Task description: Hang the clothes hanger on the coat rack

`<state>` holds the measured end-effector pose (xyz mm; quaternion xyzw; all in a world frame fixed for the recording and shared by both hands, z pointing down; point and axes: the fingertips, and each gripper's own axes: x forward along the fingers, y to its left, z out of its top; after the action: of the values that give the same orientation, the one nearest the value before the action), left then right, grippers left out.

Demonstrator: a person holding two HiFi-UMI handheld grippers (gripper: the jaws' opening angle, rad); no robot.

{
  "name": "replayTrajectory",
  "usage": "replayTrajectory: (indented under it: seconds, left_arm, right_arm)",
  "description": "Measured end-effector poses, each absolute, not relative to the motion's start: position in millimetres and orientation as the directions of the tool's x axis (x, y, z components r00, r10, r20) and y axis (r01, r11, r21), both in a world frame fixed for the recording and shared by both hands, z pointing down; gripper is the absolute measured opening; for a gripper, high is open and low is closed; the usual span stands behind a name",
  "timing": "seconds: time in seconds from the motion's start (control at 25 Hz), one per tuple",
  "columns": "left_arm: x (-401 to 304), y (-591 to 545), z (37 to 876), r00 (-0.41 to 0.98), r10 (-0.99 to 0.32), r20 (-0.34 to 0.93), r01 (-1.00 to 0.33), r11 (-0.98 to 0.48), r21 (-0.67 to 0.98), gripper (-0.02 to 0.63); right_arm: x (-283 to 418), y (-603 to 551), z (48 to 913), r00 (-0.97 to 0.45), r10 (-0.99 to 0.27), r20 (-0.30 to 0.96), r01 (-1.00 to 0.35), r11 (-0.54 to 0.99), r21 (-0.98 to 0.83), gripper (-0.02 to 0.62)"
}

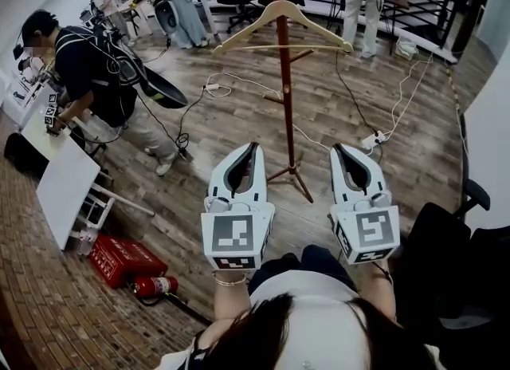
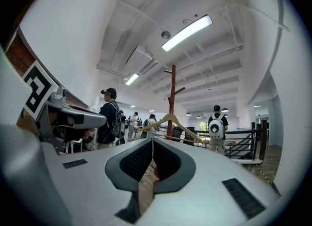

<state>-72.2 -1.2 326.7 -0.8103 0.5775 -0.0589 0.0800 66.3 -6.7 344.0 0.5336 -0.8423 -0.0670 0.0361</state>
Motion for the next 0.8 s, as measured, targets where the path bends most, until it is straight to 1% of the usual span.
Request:
replayTrajectory:
  seconds: [0.4, 0.8]
  left_arm:
    - [-51, -7, 316, 0.315, -0.949, 0.025, -0.929, -0.314, -0.196, 0.014]
    - [-34, -10, 313, 0.300, -0.953, 0.045, -0.932, -0.303, -0.201, 0.014]
  right_arm:
    - [84, -15, 334, -0.449, -0.893, 0.017, -0.880, 0.445, 0.163, 0.037]
    - [99, -22, 331, -0.470, -0.883, 0.019, -0.871, 0.467, 0.154, 0.037]
